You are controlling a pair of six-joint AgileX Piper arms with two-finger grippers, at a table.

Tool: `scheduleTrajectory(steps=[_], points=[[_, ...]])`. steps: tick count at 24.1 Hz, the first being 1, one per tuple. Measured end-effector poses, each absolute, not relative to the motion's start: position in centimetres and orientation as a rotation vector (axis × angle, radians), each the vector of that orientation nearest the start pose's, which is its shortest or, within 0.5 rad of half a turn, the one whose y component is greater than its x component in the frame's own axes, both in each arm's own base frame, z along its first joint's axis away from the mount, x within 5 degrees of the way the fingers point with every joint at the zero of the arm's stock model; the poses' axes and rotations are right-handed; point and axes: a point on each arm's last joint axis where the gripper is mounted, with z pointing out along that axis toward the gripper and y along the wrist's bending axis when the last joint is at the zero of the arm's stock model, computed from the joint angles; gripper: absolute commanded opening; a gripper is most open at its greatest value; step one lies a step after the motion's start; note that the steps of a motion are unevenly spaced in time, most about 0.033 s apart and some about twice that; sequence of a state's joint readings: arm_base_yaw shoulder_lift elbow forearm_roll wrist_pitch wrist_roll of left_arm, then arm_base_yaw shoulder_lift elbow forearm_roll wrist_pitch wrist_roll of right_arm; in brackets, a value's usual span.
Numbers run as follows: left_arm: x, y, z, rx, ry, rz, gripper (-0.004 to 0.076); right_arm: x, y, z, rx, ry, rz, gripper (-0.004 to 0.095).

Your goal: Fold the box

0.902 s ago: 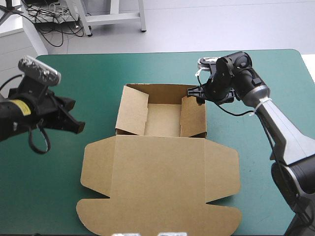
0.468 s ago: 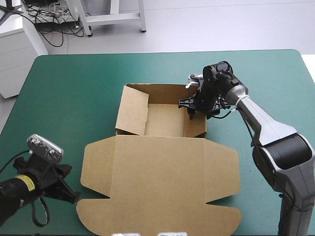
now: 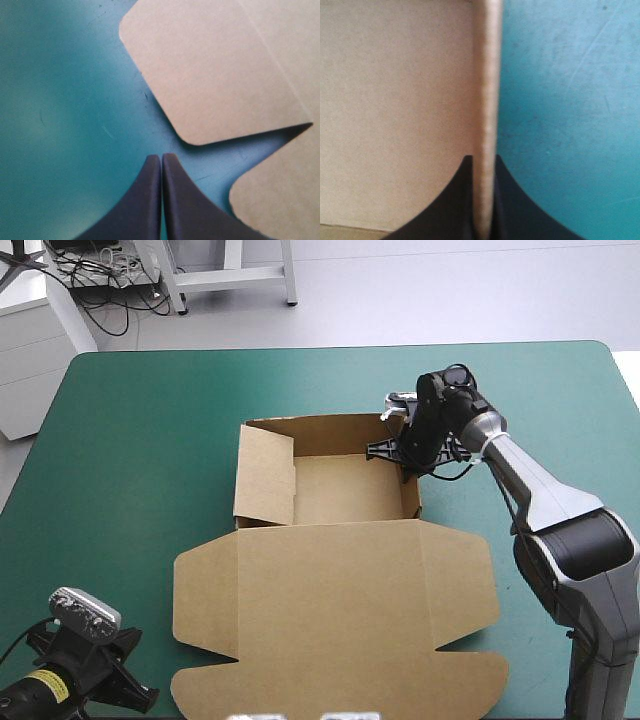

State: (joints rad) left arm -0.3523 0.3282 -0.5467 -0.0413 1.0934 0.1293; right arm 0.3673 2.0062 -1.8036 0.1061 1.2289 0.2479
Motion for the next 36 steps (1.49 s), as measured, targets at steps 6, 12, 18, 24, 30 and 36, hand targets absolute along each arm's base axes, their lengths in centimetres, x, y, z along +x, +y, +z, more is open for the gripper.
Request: scheduleTrajectory(steps=[6, 12, 18, 24, 30, 36], points=[[3.7, -1.1, 27.5, 0.51, 2.322, -0.097, -0.001, 40.9, 9.1, 28.7, 0.066, 2.887, 0.18, -0.002], [4.1, -0.5, 26.5, 0.416, 2.359, -0.028, -0.001, 40.2, -2.9, 32.2, 0.409, 2.758, 0.037, -0.002], [4.1, -0.5, 26.6, 0.403, 2.349, -0.03, -0.001, 37.1, -15.7, 32.3, 0.84, 2.657, -0.073, -0.0017], [4.1, -0.5, 26.4, 0.404, 2.354, -0.027, -0.001, 35.6, -19.8, 31.2, 0.941, 2.666, -0.173, 0.0378], [4.1, -0.5, 26.4, 0.404, 2.354, -0.026, -0.001, 34.8, -19.6, 32.8, 0.906, 2.64, -0.22, 0.0607], [4.1, -0.5, 26.4, 0.404, 2.354, -0.026, -0.001, 31.2, -18.8, 38.7, 0.855, 2.501, -0.394, 0.0598]])
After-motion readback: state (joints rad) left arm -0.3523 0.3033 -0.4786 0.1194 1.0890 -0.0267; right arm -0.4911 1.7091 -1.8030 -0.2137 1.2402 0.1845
